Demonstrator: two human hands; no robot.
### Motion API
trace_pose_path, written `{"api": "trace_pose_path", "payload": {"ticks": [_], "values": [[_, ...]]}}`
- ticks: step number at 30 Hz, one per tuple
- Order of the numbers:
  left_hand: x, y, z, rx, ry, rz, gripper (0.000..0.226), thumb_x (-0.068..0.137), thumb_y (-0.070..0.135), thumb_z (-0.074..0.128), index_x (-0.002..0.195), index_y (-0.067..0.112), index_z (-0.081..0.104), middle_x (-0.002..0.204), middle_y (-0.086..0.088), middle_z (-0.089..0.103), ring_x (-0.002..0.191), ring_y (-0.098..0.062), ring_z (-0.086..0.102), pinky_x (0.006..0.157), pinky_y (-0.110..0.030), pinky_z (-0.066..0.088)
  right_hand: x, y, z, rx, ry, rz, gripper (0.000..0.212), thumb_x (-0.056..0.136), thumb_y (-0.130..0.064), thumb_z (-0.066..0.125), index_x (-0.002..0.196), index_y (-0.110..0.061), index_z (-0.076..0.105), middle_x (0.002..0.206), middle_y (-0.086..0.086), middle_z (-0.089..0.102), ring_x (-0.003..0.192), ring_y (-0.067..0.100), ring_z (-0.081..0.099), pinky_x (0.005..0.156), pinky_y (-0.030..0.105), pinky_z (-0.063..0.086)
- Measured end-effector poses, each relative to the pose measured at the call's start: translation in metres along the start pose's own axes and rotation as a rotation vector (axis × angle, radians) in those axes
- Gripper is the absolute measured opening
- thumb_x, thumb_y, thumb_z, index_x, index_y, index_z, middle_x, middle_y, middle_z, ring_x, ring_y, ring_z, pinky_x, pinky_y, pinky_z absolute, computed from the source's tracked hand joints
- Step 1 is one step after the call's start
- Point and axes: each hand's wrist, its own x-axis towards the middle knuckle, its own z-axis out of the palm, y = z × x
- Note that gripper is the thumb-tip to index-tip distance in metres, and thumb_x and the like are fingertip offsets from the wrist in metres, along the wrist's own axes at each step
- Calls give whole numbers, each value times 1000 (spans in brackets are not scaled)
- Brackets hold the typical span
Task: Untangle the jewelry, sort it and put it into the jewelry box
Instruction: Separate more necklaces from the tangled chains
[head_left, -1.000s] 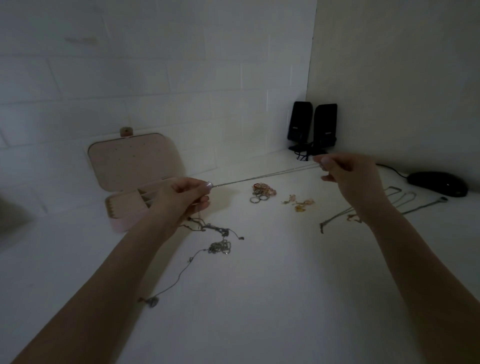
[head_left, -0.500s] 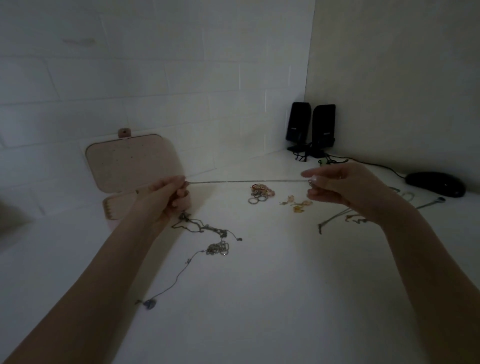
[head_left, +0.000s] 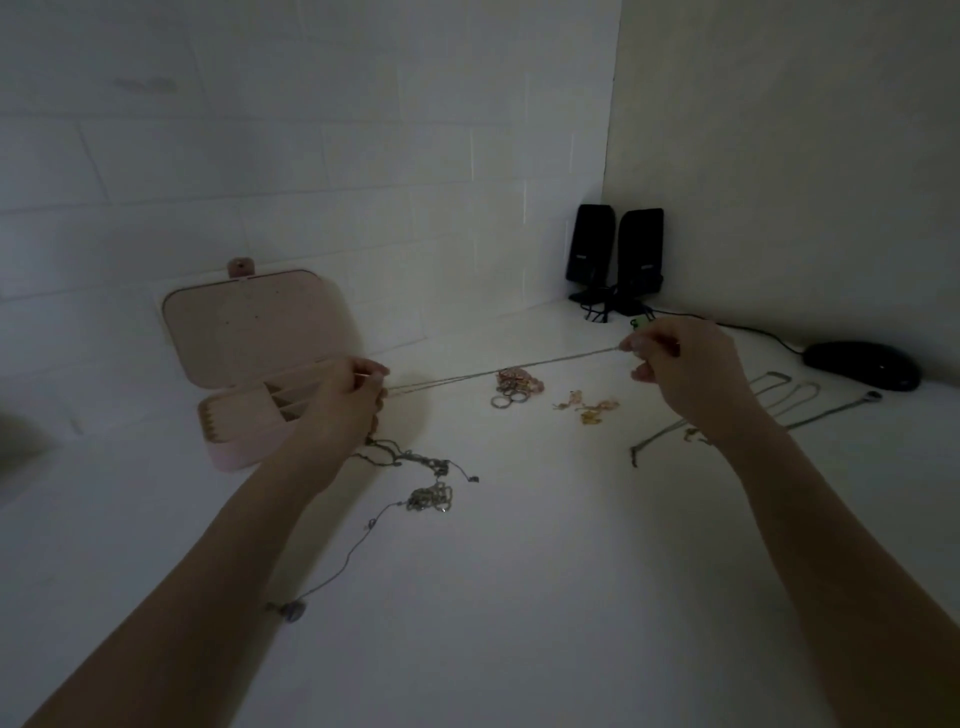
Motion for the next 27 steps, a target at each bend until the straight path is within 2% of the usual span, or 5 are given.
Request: {"api": "trace_pose_path", "payload": {"ticks": [6, 13, 16, 22, 27], "values": [[-24, 13, 5, 240, -279, 10, 13, 97, 5, 44, 96, 9, 56, 72, -4, 48, 59, -12, 42, 49, -17, 37, 4, 14, 4, -457, 171, -186, 31, 94, 5, 43, 118, -1, 61, 110, 21, 58, 100, 32, 54, 80, 26, 34], [-52, 35, 19, 205, -474, 93, 9, 86, 5, 63, 86, 8, 71, 53, 6, 60, 50, -1, 53, 48, -11, 41, 3, 29, -10, -321, 334, -89, 29, 90, 9, 42, 110, -1, 61, 108, 7, 49, 96, 20, 50, 72, 8, 24], [-66, 42, 34, 233, -515, 132, 9, 83, 4, 67, 80, 11, 72, 57, 2, 64, 54, -11, 55, 47, -17, 42, -1, 37, -25, -336, 316, -62, 26, 94, 2, 41, 108, -4, 62, 108, 7, 50, 96, 20, 51, 71, 12, 27], [-97, 59, 108, 417, -836, 427, 11, 84, 5, 66, 85, 14, 72, 72, 11, 65, 63, 3, 57, 56, -12, 46, -8, 78, -90, -470, 295, -65, 21, 95, -8, 50, 104, -3, 68, 106, 21, 61, 95, 33, 56, 81, 26, 35], [-109, 57, 190, 503, -683, 672, 17, 86, 0, 58, 90, 9, 71, 94, -5, 68, 78, -7, 58, 69, -4, 41, -11, 120, -146, -530, 359, 102, 24, 92, -2, 49, 109, -1, 66, 111, 24, 60, 103, 40, 54, 89, 38, 41]]}}
